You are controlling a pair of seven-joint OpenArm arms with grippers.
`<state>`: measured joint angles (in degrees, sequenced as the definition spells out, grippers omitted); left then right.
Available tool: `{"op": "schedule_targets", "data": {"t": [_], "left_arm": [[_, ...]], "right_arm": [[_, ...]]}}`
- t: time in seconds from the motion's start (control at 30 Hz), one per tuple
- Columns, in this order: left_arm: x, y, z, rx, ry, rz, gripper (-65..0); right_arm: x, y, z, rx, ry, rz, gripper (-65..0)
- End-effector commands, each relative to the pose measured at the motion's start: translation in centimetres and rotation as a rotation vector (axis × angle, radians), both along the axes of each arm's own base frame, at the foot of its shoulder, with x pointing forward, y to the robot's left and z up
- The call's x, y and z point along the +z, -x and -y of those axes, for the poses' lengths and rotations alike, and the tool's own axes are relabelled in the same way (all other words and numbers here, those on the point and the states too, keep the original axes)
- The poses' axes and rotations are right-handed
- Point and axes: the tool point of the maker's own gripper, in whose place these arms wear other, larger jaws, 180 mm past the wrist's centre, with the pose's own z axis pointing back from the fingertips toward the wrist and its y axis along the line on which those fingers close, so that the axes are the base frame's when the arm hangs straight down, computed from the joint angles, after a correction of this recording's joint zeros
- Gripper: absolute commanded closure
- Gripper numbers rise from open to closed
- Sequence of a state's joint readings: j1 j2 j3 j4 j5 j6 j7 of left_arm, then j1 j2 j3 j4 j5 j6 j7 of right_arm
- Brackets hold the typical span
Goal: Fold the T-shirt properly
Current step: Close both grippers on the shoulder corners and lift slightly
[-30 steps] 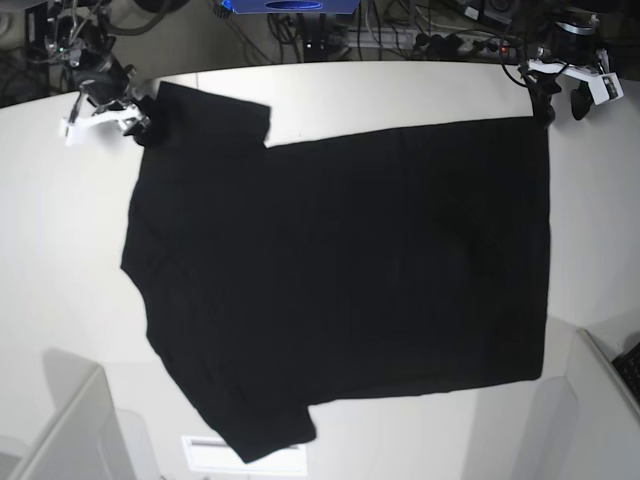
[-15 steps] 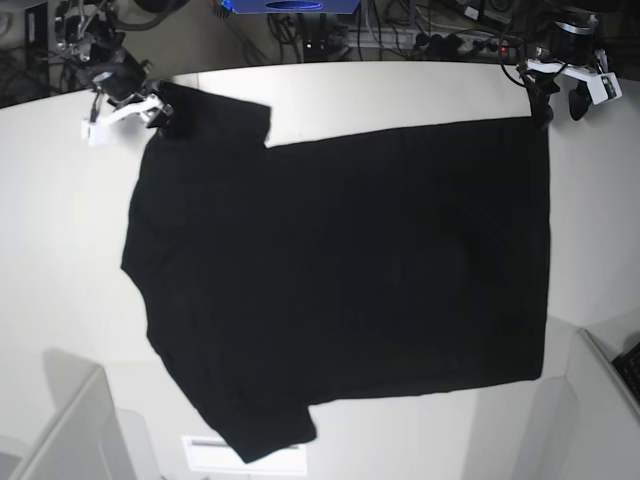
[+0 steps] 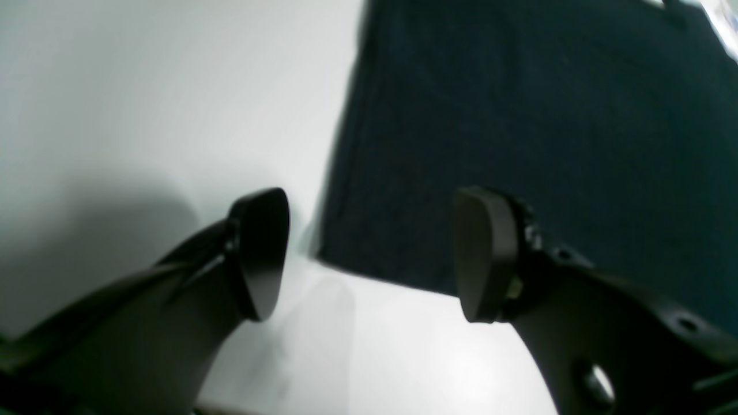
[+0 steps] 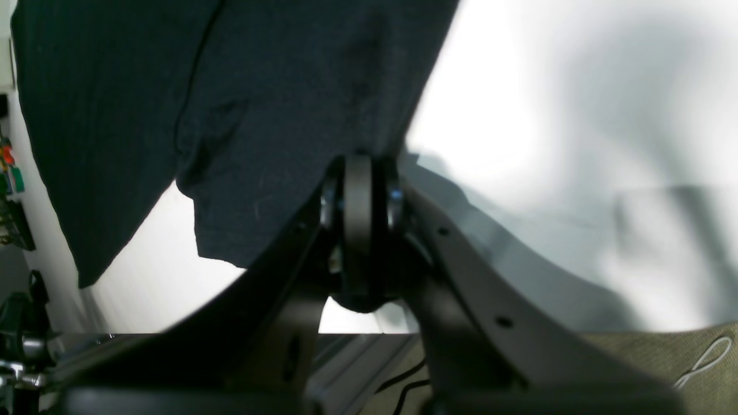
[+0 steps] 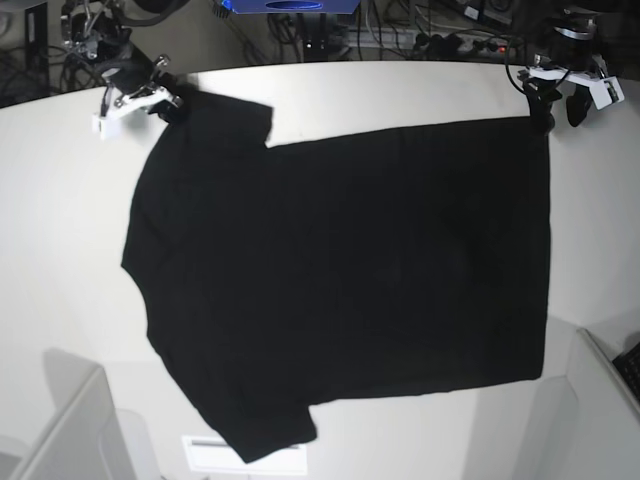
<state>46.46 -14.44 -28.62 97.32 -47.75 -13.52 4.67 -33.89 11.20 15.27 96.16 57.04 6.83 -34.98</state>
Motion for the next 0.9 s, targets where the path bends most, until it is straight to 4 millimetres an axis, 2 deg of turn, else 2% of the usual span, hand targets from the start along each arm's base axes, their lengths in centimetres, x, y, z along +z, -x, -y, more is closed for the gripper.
{"op": "schedule_targets", "data": {"t": [0.0,0.07,0.23,0.53,0.6,0.87], "left_arm": [[0.3,0.1,-0.5,0.015,0.006,0.015,-41.8],[-0.6,0.4,-0.6,0.026,0.038,-0.014,-41.8],[-1.8,-0.2,-0.4,0.014,0.076,-0.081,-41.8],[-2.2,-0.8,-0.1,0.025,0.1,-0.081,-41.8],[-2.4,-1.2,0.6,0.009,0.111,-0.078,-41.8],[-4.5,-1.5,1.9,0.0,0.162,-0.109,-41.8]], "right_arm": [[0.0,0.2,0.4,-0.002,0.007,-0.007,0.0],[-0.8,0.7,0.5,-0.012,0.001,-0.034,0.0],[-1.9,1.4,0.7,-0.021,-0.005,-0.069,0.0],[-1.8,1.3,0.7,-0.022,-0.004,-0.066,0.0],[-1.8,1.3,0.7,-0.02,-0.005,-0.065,0.0],[-1.7,1.1,0.7,-0.021,-0.004,-0.062,0.0]]}}
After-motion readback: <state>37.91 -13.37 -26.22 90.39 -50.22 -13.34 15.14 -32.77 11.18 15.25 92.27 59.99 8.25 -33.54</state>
